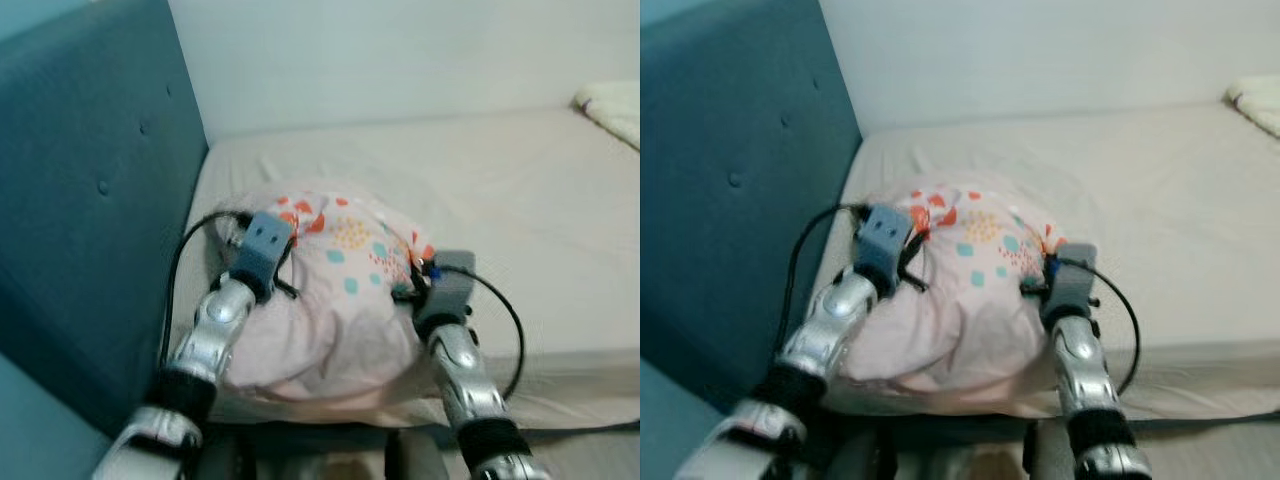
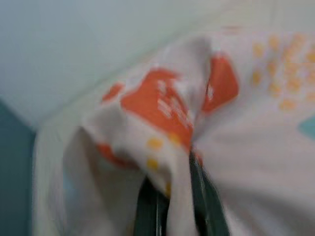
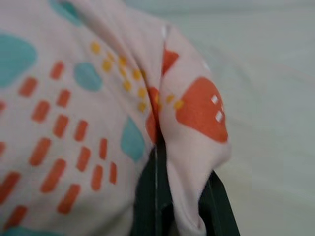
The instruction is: Clean up the room
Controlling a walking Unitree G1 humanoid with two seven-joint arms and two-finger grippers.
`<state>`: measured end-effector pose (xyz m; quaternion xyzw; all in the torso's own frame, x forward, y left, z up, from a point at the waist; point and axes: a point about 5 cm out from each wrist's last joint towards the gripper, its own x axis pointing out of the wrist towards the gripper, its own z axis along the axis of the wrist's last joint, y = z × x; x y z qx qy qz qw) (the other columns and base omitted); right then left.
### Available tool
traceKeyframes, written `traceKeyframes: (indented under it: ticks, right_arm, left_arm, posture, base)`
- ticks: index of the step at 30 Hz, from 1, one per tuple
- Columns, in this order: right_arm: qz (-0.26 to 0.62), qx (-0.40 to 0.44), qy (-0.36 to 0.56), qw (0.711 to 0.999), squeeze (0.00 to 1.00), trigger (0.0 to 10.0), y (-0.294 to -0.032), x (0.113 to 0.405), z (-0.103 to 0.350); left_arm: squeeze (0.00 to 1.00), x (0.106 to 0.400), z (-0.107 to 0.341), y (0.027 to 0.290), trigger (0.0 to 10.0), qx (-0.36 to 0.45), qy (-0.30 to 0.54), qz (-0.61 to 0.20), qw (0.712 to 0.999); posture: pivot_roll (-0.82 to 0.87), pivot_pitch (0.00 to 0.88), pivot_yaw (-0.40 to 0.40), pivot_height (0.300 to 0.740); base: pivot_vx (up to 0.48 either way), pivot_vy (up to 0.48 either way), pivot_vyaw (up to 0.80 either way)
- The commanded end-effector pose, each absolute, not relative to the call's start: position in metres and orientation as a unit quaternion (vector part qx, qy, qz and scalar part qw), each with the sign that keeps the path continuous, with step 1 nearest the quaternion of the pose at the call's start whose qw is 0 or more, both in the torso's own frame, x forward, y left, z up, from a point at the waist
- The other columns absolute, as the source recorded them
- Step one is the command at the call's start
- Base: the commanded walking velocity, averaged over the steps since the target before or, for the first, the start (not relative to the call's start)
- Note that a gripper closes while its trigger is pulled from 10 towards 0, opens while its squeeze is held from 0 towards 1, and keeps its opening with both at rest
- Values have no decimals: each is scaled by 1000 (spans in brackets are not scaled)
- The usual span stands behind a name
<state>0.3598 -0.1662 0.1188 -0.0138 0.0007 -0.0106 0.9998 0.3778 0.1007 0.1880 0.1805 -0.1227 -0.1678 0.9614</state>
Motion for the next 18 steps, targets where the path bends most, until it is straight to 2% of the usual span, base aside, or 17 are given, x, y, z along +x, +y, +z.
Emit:
traceKeyframes:
  ticks: [1,4,6,8,14,18]
  right_arm:
    - [-12,-19,4,1000,0,10000,-163,362,118]
    - [23,-16,-6,1000,0,10000,-140,383,141]
    - [23,-16,-6,1000,0,10000,-140,383,141]
    - [71,-39,-23,996,0,10000,-115,394,164]
    - [124,-74,-86,986,0,10000,-84,403,204]
    - [161,-109,-186,963,0,10000,-58,402,245]
  left_arm:
    - [0,382,197,107,10000,201,-142,-149,958]
    - [0,399,252,138,10000,232,-204,-70,949]
    - [0,399,252,138,10000,232,-204,-70,949]
    - [0,400,292,161,10000,255,-250,-39,933]
    - [0,390,336,189,10000,277,-320,7,906]
    - [0,370,369,210,10000,329,-407,72,849]
  posture:
    - [10,119,-2,577]
    - [30,111,-26,577]
    - [30,111,-26,577]
    - [58,109,-53,577]
    - [70,110,-66,577]
    - [78,113,-86,577]
  base:
    - [0,0,0]
    - [0,0,0]
    - [0,0,0]
    - [0,0,0]
    - [0,0,0]
    - [0,0,0]
